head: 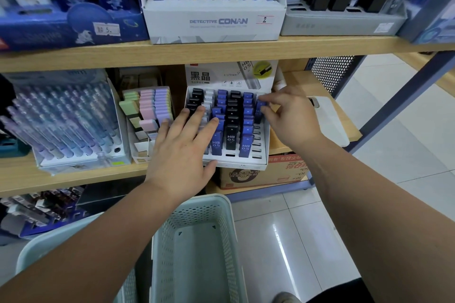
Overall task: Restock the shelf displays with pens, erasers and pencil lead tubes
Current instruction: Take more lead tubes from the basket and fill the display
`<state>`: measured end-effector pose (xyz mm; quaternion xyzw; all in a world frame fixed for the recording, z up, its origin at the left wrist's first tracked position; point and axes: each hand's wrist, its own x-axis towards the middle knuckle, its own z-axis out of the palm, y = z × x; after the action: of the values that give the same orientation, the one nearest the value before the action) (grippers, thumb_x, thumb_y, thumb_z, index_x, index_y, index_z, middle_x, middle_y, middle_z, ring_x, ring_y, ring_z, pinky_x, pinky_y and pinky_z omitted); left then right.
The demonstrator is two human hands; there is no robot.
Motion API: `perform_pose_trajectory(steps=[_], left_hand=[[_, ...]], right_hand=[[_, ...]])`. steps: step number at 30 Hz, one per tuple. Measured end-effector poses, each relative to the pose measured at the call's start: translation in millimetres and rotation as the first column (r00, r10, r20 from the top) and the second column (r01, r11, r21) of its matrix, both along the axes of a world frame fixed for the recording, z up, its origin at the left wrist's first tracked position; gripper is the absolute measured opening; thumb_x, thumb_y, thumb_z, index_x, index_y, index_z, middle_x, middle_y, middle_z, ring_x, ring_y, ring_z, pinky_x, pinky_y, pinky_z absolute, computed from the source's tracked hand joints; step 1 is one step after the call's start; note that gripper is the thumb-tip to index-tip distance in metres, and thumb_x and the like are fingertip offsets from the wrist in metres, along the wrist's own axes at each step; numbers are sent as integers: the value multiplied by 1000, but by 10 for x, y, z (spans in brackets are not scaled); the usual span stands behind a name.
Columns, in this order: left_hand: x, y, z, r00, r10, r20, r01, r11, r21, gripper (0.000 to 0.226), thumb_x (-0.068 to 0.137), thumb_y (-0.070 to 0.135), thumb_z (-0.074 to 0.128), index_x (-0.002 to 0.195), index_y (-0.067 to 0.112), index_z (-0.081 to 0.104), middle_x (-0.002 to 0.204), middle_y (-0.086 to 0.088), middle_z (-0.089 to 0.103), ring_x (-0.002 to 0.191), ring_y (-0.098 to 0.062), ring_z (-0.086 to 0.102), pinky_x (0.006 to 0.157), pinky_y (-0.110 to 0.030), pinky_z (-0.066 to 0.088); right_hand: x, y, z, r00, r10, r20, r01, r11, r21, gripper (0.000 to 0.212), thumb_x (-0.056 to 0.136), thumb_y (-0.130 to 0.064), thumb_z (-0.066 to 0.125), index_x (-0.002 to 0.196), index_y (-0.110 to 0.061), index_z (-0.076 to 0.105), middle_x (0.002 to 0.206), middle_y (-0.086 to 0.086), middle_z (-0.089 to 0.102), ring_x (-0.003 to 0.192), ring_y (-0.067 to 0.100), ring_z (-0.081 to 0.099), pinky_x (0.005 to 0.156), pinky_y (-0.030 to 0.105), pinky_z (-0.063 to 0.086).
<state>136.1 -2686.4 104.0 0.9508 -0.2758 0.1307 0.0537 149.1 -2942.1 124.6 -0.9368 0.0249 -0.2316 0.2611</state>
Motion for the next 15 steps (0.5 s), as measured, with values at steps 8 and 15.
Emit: perform_pose_trajectory(steps=[8, 15], left_hand=[[-223, 286, -121, 990, 81, 114, -39, 945, -325, 67, 81, 42, 67, 139, 14, 51, 147, -15, 43, 132, -41, 42, 107, -57, 37], [-331, 793, -209, 962, 270, 44, -241, 911, -335, 63, 79, 47, 58, 129, 10, 56, 138, -18, 46, 121, -42, 44, 100, -54, 38]], right_hand=[[-416, 16, 78, 845, -33, -534, 162, 967, 196, 63, 90, -37, 71, 144, -22, 43, 100, -2, 65, 73, 23, 72, 70, 40, 61], [-588, 137, 38, 689, 169, -705, 181, 902, 392, 76, 90, -11, 72, 151, -26, 30, 91, 2, 70, 69, 27, 76, 70, 44, 63]])
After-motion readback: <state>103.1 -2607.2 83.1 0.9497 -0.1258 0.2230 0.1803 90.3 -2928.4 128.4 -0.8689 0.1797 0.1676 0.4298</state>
